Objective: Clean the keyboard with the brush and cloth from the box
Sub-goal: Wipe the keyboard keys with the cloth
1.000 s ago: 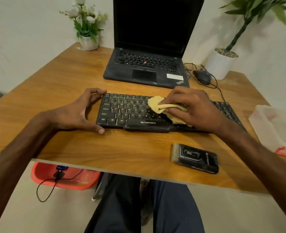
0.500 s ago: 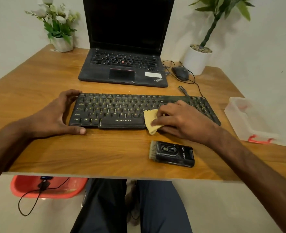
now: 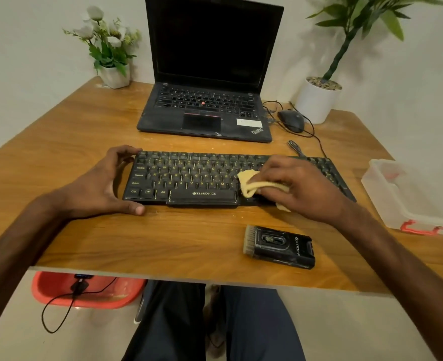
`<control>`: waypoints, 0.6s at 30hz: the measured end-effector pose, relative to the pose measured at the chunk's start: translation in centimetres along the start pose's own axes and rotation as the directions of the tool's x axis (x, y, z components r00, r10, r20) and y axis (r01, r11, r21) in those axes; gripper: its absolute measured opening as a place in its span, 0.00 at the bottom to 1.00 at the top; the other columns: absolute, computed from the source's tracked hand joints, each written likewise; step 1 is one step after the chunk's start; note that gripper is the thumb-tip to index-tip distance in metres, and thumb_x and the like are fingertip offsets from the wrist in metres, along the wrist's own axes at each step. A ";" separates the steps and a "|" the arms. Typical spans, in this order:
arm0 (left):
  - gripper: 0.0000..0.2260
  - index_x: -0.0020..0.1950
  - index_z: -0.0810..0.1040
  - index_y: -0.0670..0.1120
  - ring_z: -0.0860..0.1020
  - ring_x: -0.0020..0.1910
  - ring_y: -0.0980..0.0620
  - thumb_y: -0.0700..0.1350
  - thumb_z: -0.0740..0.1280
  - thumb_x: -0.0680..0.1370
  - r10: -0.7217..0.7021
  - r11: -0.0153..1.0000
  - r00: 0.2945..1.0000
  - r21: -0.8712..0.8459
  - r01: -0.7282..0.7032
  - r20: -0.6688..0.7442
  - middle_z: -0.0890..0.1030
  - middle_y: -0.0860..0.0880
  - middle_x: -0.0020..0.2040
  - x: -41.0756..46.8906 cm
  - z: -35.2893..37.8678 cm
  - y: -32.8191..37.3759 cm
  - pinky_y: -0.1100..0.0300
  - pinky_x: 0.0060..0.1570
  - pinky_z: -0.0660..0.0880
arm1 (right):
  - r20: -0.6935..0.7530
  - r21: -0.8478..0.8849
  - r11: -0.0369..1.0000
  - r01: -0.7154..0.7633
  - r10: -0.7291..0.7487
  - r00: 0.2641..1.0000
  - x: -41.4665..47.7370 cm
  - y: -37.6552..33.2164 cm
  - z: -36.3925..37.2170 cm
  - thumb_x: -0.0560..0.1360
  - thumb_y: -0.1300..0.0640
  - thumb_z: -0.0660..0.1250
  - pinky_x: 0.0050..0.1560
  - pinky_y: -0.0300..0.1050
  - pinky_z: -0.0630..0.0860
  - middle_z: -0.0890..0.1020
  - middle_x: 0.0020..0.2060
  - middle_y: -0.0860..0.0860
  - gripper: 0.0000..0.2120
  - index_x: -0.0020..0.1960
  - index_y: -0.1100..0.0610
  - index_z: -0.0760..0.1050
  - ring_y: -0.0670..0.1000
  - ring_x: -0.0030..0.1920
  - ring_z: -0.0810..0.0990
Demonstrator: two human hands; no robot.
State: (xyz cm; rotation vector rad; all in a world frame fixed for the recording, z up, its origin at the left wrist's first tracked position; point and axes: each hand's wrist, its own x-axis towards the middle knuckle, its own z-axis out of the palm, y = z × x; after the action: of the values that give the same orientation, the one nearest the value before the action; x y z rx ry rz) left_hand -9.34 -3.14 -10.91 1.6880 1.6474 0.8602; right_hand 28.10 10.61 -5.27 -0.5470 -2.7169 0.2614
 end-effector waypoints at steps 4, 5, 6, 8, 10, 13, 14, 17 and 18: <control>0.55 0.72 0.52 0.68 0.61 0.69 0.75 0.71 0.79 0.52 -0.003 1.000 1.000 0.013 0.003 -0.015 0.62 0.73 0.68 0.1 0.3 0.0 0.71 0.68 0.62 | -0.286 0.014 0.990 -0.139 0.137 0.948 0.4 1.7 -2.6 0.76 0.56 0.71 0.47 0.40 0.73 0.81 0.50 0.50 0.13 0.60 0.56 0.81 0.47 0.47 0.78; 0.54 0.71 0.51 0.71 0.61 0.72 0.70 0.72 0.78 0.53 -0.007 0.999 1.000 0.049 0.008 -0.016 0.62 0.70 0.71 0.2 0.3 -0.1 0.64 0.72 0.62 | -0.283 -0.025 0.987 -0.161 0.147 0.948 0.7 2.0 -2.8 0.76 0.56 0.70 0.47 0.43 0.74 0.80 0.50 0.50 0.13 0.61 0.55 0.80 0.48 0.48 0.77; 0.53 0.71 0.49 0.73 0.61 0.75 0.63 0.72 0.78 0.54 -0.009 0.994 1.000 0.105 0.012 -0.022 0.62 0.65 0.74 0.4 0.3 -0.4 0.56 0.75 0.61 | -0.258 -0.065 0.982 -0.179 0.156 0.953 1.0 2.2 -2.6 0.76 0.55 0.70 0.48 0.47 0.75 0.80 0.51 0.50 0.14 0.61 0.54 0.80 0.48 0.49 0.77; 0.53 0.71 0.46 0.75 0.60 0.77 0.53 0.74 0.77 0.56 -0.018 0.980 0.999 0.198 0.023 -0.030 0.60 0.57 0.78 0.6 0.3 -0.9 0.44 0.75 0.61 | -0.221 -0.134 0.977 -0.167 0.134 0.966 2.1 1.9 -1.5 0.77 0.54 0.69 0.49 0.49 0.75 0.79 0.51 0.50 0.14 0.62 0.55 0.79 0.48 0.50 0.76; 0.53 0.71 0.45 0.76 0.61 0.76 0.51 0.74 0.76 0.55 -0.021 0.976 0.999 0.217 0.028 -0.036 0.60 0.55 0.79 0.5 0.3 -0.8 0.43 0.75 0.61 | -0.202 -0.195 0.978 -0.077 0.037 0.979 3.7 0.7 0.4 0.76 0.54 0.68 0.47 0.44 0.73 0.79 0.51 0.52 0.14 0.60 0.57 0.80 0.49 0.49 0.76; 0.52 0.68 0.45 0.78 0.61 0.76 0.54 0.74 0.77 0.55 -0.018 0.983 0.999 0.182 0.027 -0.047 0.60 0.56 0.79 0.4 0.2 -0.5 0.44 0.75 0.61 | 0.005 -0.287 0.946 0.153 -0.158 0.987 5.7 -1.1 3.0 0.76 0.53 0.65 0.47 0.43 0.75 0.79 0.50 0.53 0.14 0.58 0.57 0.80 0.49 0.49 0.77; 0.52 0.68 0.46 0.78 0.61 0.76 0.54 0.73 0.77 0.54 -0.024 0.986 0.999 0.166 0.031 -0.044 0.60 0.57 0.78 0.4 0.2 -0.5 0.45 0.75 0.61 | 0.083 -0.279 0.939 0.201 -0.185 0.979 5.9 -1.3 3.4 0.77 0.52 0.64 0.48 0.45 0.77 0.79 0.50 0.53 0.14 0.59 0.57 0.80 0.50 0.50 0.77; 0.54 0.70 0.48 0.75 0.61 0.76 0.55 0.71 0.79 0.54 -0.036 0.990 0.998 0.132 0.042 -0.048 0.61 0.56 0.77 0.5 0.2 -0.7 0.45 0.75 0.63 | 0.167 -0.258 0.942 0.216 -0.177 0.970 5.9 -0.3 2.4 0.78 0.51 0.61 0.48 0.44 0.76 0.79 0.50 0.52 0.16 0.60 0.55 0.79 0.50 0.50 0.78; 0.54 0.71 0.49 0.74 0.62 0.75 0.55 0.71 0.80 0.53 -0.038 0.992 0.998 0.116 0.043 -0.048 0.62 0.56 0.77 0.5 0.1 -0.7 0.45 0.74 0.64 | 0.177 -0.277 0.937 0.213 -0.168 0.970 5.7 0.1 1.8 0.77 0.51 0.61 0.48 0.42 0.74 0.79 0.50 0.51 0.16 0.60 0.55 0.79 0.49 0.50 0.78</control>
State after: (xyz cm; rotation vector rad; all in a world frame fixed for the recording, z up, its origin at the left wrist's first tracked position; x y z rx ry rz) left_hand -9.67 -2.62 -11.55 1.7178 1.7880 0.8024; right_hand 22.51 12.85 -5.23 -0.3470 -2.9518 -0.1633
